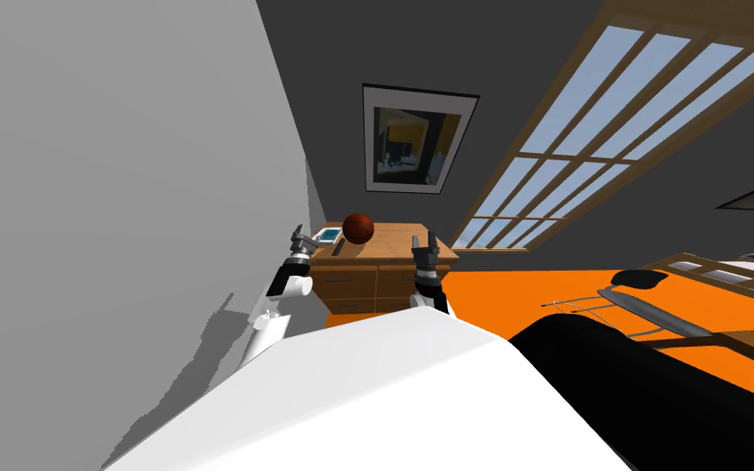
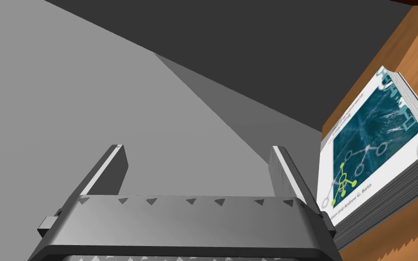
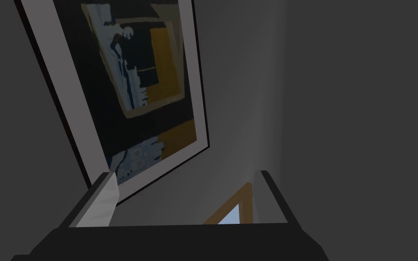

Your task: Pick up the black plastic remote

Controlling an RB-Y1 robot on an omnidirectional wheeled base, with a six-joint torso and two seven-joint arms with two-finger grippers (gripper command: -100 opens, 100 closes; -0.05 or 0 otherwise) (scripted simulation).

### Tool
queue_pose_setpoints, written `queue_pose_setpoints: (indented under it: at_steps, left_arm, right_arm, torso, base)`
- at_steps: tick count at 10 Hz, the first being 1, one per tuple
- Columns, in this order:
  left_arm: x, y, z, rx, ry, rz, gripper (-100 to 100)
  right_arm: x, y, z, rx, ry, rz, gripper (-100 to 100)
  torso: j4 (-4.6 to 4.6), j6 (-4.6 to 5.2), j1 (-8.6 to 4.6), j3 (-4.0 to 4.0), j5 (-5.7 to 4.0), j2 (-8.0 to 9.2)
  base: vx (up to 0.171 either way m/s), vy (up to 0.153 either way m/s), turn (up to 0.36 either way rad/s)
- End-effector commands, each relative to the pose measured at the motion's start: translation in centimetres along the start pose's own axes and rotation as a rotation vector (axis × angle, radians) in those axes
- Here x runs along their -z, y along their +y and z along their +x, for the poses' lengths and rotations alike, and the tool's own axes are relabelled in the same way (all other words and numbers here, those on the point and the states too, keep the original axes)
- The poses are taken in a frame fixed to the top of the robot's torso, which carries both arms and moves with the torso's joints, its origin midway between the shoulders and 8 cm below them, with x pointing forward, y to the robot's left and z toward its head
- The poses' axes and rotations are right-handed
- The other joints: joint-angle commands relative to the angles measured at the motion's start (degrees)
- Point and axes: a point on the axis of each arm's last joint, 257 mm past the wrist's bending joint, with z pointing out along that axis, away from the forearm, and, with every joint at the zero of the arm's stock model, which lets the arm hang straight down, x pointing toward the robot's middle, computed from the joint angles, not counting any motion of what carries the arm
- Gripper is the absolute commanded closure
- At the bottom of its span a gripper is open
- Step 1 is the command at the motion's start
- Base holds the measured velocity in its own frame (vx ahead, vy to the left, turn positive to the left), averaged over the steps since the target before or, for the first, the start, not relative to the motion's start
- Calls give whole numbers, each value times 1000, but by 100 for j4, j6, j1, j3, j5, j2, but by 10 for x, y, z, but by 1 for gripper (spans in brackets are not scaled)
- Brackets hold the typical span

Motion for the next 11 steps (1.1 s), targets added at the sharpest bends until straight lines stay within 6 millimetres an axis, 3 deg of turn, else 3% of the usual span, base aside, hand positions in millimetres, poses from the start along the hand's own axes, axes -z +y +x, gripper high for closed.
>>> queue_pose_setpoints:
  at_steps: [1,3,4,5,6,8,11]
  left_arm:
    - [-13,12,-11,48,-25,-43,-100]
    - [-24,8,-3,52,-14,-41,-100]
    - [-33,23,-15,96,-43,-86,-100]
    - [-42,18,-7,99,-33,-82,-100]
    - [-49,31,-18,145,-61,-117,-100]
    - [-60,28,-10,149,-54,-126,-100]
    - [-82,48,-21,249,-106,-202,-100]
  right_arm:
    - [0,0,0,0,0,0,0]
    - [0,0,0,0,0,0,0]
    - [0,0,0,0,0,0,0]
    - [0,0,0,0,0,0,0]
    - [0,0,0,0,0,0,0]
    - [0,0,0,0,0,0,0]
    - [0,0,0,0,0,0,0]
  torso:
    - [0,0,0,0,0,0]
    - [0,0,0,0,0,1]
    - [0,-1,-2,1,0,1]
    - [-1,0,-1,0,0,0]
    - [0,0,-2,0,0,0]
    - [0,-1,-2,1,0,1]
    - [0,-1,-3,0,0,1]
  base:
    - [-2,11,-6]
    - [-2,8,-1]
    - [-2,7,-5]
    - [-1,8,-4]
    - [-2,10,-8]
    - [-1,4,-1]
    - [0,6,-7]
